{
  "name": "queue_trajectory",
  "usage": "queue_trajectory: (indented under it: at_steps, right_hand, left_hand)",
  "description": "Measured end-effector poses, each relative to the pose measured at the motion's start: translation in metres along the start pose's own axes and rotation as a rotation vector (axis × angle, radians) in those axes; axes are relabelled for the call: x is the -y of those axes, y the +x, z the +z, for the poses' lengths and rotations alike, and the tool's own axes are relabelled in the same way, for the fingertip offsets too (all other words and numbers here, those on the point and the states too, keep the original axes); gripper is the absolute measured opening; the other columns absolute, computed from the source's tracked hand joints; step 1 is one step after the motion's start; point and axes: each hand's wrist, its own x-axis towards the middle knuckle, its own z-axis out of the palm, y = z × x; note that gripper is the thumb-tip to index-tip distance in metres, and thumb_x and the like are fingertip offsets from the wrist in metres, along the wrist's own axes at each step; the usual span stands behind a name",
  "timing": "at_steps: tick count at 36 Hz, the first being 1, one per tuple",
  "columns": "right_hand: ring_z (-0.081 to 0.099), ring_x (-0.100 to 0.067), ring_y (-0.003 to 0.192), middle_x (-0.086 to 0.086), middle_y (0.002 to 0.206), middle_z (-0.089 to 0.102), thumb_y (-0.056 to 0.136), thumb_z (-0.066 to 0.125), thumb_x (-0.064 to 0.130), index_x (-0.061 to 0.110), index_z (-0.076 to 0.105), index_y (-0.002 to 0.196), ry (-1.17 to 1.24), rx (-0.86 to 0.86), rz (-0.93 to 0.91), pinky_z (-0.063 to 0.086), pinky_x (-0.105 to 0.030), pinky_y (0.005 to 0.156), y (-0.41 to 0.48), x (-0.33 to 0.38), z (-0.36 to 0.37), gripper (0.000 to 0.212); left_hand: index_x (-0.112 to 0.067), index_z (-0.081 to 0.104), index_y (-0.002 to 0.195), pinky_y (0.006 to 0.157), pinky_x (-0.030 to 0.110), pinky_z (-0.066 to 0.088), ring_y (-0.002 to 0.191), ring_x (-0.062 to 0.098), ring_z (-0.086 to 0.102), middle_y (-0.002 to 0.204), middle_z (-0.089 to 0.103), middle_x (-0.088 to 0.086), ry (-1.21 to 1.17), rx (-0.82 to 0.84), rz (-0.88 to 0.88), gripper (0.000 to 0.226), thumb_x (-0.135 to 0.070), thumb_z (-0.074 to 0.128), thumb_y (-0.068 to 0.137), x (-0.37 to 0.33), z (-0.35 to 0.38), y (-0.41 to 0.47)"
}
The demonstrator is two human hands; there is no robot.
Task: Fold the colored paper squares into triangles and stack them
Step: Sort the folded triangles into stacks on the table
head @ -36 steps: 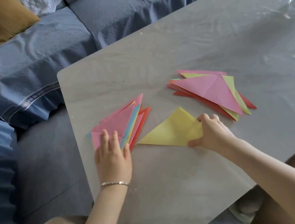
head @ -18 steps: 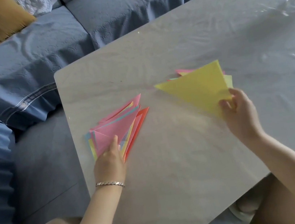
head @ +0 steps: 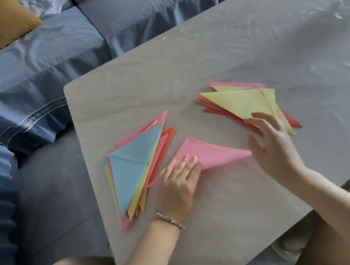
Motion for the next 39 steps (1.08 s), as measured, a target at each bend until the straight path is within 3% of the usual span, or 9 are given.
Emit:
queue_trajectory:
  at_steps: [6,8,13,16,21,27,29,33,39]
  right_hand:
    - [0.049,-0.027,0.125,-0.010,0.131,0.055,0.091,0.036,0.023,0.007,0.060,0.122,-0.227,0.230,-0.270,0.031,-0.040,0.105,-0.031,0.012,0.020,0.042]
    - [0.048,-0.026,0.125,-0.009,0.132,0.054,0.093,0.031,0.030,0.008,0.057,0.125,-0.330,0.316,-0.306,0.027,-0.033,0.109,-0.041,0.012,0.029,0.047]
    - [0.043,-0.023,0.128,-0.007,0.137,0.050,0.099,0.003,0.041,0.006,0.052,0.131,-0.471,0.478,-0.374,0.017,-0.032,0.109,-0.051,0.009,0.044,0.067]
    - [0.042,-0.023,0.129,-0.010,0.137,0.049,0.097,0.003,0.039,0.005,0.051,0.131,-0.511,0.506,-0.400,0.012,-0.029,0.110,-0.051,0.012,0.046,0.068]
    - [0.037,-0.021,0.131,-0.011,0.138,0.047,0.089,0.031,0.043,0.004,0.048,0.132,-0.576,0.505,-0.425,0.011,-0.028,0.110,-0.053,0.010,0.051,0.060]
    - [0.041,-0.025,0.128,-0.015,0.138,0.045,0.097,0.005,0.048,0.000,0.048,0.130,-0.637,0.494,-0.386,0.012,-0.030,0.107,-0.050,0.003,0.041,0.072]
    - [0.040,-0.026,0.128,-0.016,0.138,0.045,0.098,0.007,0.048,-0.001,0.048,0.130,-0.666,0.470,-0.361,0.011,-0.030,0.107,-0.048,-0.004,0.032,0.072]
    - [0.041,-0.029,0.127,-0.017,0.137,0.044,0.098,0.008,0.048,-0.002,0.046,0.130,-0.714,0.460,-0.312,0.011,-0.030,0.107,-0.046,-0.019,0.017,0.071]
    - [0.039,-0.030,0.128,-0.019,0.138,0.042,0.098,0.010,0.050,-0.004,0.042,0.132,-0.733,0.436,-0.240,0.009,-0.029,0.108,-0.047,-0.034,0.002,0.072]
  left_hand:
    - [-0.019,0.045,0.114,0.091,0.031,0.045,0.105,0.017,0.063,0.111,0.068,-0.002,-0.062,0.209,-0.058,0.041,-0.009,0.037,0.075,-0.006,0.019,0.004]
    - [-0.018,0.051,0.119,0.099,0.035,0.032,0.111,0.019,0.060,0.119,0.064,-0.001,-0.045,0.261,-0.096,0.037,-0.020,0.037,0.085,-0.006,0.024,0.001]
    - [-0.013,0.049,0.133,0.100,0.040,0.023,0.127,0.021,0.046,0.138,0.048,-0.001,0.048,0.460,-0.159,0.067,-0.049,0.005,0.097,-0.012,0.019,-0.007]
    - [-0.008,0.045,0.134,0.098,0.041,0.024,0.127,0.022,0.044,0.139,0.047,0.005,0.068,0.514,-0.198,0.072,-0.054,0.005,0.095,-0.013,0.019,-0.010]
    - [-0.004,0.041,0.133,0.097,0.041,0.025,0.127,0.025,0.045,0.138,0.047,0.008,0.064,0.507,-0.233,0.076,-0.059,0.006,0.094,-0.019,0.018,-0.016]
    - [-0.006,0.042,0.135,0.099,0.041,0.024,0.129,0.025,0.042,0.141,0.043,0.007,0.044,0.530,-0.250,0.075,-0.059,0.008,0.094,-0.014,0.014,-0.023]
    - [-0.008,0.029,0.141,0.104,0.040,0.018,0.135,0.027,0.030,0.149,0.029,0.007,0.041,0.540,-0.272,0.079,-0.063,0.001,0.091,-0.011,0.008,-0.023]
    - [-0.024,-0.039,0.126,0.109,0.030,-0.023,0.130,0.015,-0.038,0.137,-0.043,-0.009,-0.029,0.597,-0.267,0.087,-0.073,-0.039,0.053,-0.008,-0.001,-0.030]
    - [-0.023,-0.043,0.123,0.105,0.027,-0.027,0.124,0.012,-0.044,0.132,-0.048,-0.008,-0.040,0.605,-0.330,0.090,-0.073,-0.041,0.048,-0.005,-0.002,-0.037]
